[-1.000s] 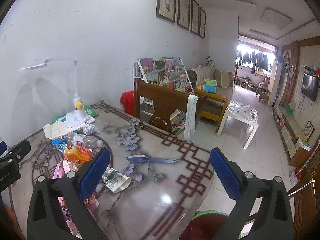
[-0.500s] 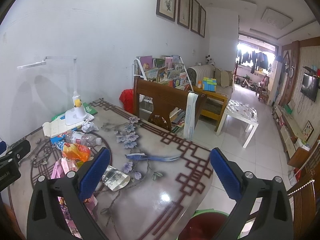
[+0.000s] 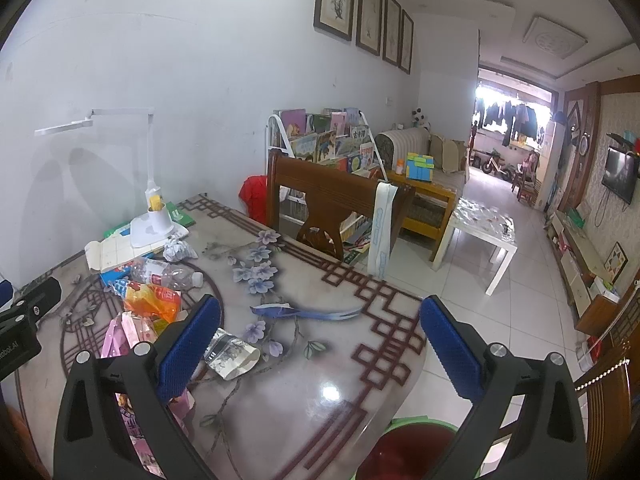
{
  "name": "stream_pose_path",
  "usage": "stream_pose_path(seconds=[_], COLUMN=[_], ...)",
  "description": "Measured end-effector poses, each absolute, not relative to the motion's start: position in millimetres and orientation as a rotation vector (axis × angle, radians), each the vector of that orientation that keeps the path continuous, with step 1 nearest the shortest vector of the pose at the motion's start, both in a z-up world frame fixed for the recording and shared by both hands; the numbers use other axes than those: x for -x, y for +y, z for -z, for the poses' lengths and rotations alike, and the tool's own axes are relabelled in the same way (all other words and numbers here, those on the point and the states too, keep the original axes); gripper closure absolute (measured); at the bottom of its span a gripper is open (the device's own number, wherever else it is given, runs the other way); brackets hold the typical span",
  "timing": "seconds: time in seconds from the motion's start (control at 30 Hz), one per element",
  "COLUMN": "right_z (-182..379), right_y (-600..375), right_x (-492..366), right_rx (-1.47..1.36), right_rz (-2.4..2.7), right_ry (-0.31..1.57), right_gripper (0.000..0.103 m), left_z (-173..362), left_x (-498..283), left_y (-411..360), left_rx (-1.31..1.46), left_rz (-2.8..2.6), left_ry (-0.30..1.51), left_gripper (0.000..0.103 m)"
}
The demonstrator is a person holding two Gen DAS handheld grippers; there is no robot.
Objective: Collect trash
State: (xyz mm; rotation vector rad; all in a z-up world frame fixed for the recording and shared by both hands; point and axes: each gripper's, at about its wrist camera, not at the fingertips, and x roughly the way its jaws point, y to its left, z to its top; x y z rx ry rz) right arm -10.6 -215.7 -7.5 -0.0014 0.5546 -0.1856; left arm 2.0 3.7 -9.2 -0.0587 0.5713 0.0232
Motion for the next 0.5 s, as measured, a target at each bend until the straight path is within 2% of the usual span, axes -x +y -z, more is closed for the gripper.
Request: stream_pose_path(seconds=[0.5], right_z=[27.3], right_y=[-205.7], right_x=[4.7], right_rx=[0.032], right_rz=[0.166], right_ry=[0.610], right_gripper=[0.007], left_z=[36.7], left_x=[-1.1], left_y=[28.2], left_rx=[0.032], left_rz=[-0.054], left_ry=[0.621], left_gripper=[0.004])
